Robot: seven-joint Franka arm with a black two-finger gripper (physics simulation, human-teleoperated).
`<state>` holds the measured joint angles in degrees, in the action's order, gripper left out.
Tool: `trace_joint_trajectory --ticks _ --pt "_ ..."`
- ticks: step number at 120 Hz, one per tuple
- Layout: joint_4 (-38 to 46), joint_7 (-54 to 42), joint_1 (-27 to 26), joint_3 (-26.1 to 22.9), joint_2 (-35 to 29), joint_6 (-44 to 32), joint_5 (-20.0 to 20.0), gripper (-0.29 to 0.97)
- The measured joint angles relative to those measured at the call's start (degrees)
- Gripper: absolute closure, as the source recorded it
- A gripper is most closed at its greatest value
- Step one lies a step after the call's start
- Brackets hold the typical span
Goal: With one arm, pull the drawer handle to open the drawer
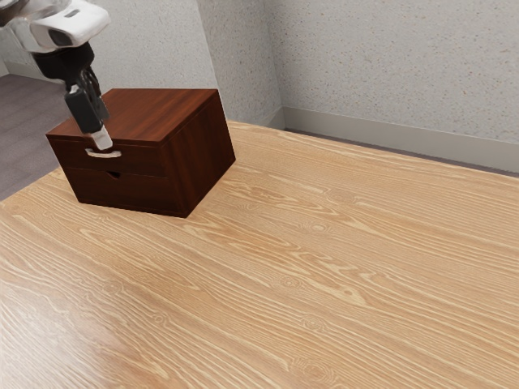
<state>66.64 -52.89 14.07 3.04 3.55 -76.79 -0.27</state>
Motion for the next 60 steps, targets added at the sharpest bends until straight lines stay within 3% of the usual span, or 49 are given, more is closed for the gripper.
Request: trace_joint_trajectory --ticks 36,60 --pt "2.2 1.6 -2.2 0.3 1.0 0.8 -0.7 0.0" --pt "7.9 -1.2 7.3 0.3 -4.6 3.8 -3.1 0.0"
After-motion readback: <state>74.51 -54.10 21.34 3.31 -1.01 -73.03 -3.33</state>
